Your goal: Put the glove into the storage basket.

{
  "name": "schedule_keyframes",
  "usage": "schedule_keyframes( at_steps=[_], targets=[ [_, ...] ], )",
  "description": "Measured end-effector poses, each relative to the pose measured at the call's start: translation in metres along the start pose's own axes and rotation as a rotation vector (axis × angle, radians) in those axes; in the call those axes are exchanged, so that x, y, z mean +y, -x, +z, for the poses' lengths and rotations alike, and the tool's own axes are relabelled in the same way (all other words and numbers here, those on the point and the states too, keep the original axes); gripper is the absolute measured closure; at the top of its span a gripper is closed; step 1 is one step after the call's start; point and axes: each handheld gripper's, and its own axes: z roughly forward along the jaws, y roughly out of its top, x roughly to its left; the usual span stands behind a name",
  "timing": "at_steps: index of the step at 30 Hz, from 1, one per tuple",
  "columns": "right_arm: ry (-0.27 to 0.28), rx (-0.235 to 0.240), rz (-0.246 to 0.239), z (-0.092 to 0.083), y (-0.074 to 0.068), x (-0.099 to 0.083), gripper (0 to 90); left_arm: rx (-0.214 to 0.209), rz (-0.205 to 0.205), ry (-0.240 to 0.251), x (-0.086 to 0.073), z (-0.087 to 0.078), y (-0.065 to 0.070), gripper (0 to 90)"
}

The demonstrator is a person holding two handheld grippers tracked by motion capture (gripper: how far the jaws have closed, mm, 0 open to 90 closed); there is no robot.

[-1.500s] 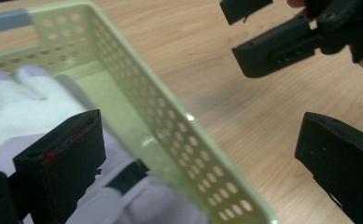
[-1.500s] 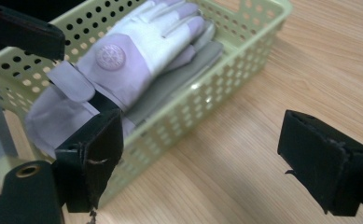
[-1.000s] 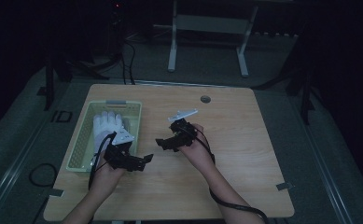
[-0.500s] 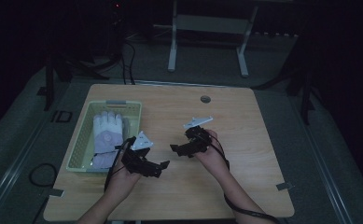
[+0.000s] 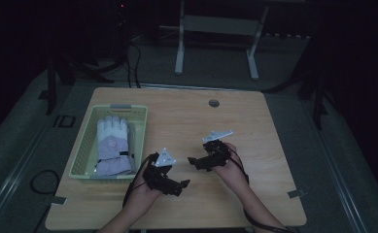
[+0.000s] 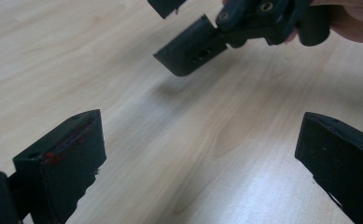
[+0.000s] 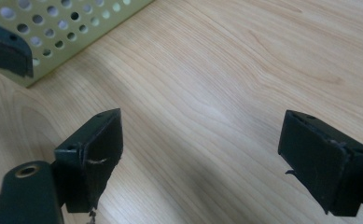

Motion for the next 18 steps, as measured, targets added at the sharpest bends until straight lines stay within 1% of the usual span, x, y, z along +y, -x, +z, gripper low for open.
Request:
schedule_keyframes(
  at_steps=[3, 4, 5, 6, 9, 10, 13, 14, 16, 17, 18],
  targets=[
    [0.003, -0.003, 0.015, 0.000, 0.004, -0.008, 13.9, -0.007, 0.000, -0.001, -0.002, 0.004, 0.002, 1.9],
    [0.008, -0.004, 0.021, 0.000, 0.006, -0.012, 13.9, -0.021, -0.005, -0.002, -0.004, 0.009, 0.003, 1.9],
    [0.012, -0.002, 0.023, -0.001, 0.007, -0.014, 13.9, -0.021, -0.005, -0.002, -0.004, 0.009, 0.003, 1.9],
    [0.013, -0.002, 0.027, -0.001, 0.008, -0.016, 13.9, -0.025, -0.004, -0.013, -0.006, 0.014, 0.004, 1.9],
    [0.017, -0.004, 0.029, -0.001, 0.011, -0.021, 13.9, -0.029, 0.001, -0.019, -0.008, 0.017, 0.004, 1.9],
    [0.018, -0.011, 0.018, -0.001, 0.013, -0.027, 13.8, -0.029, 0.000, -0.020, -0.011, 0.021, 0.006, 1.9],
    [0.006, -0.016, 0.015, -0.001, 0.016, -0.032, 13.6, -0.028, 0.002, -0.020, -0.012, 0.022, 0.006, 1.9],
    [0.004, -0.023, 0.022, -0.002, 0.019, -0.037, 13.7, -0.036, -0.001, -0.025, -0.015, 0.027, 0.006, 1.9],
    [0.007, -0.029, 0.021, -0.003, 0.021, -0.041, 13.7, -0.033, 0.002, -0.029, -0.016, 0.029, 0.006, 1.9],
    [0.007, -0.029, 0.021, -0.003, 0.021, -0.041, 13.7, -0.039, 0.001, -0.029, -0.017, 0.030, 0.006, 1.9],
    [0.007, -0.032, 0.025, -0.003, 0.023, -0.045, 13.7, -0.043, 0.002, -0.033, -0.018, 0.032, 0.006, 1.9]
  ],
)
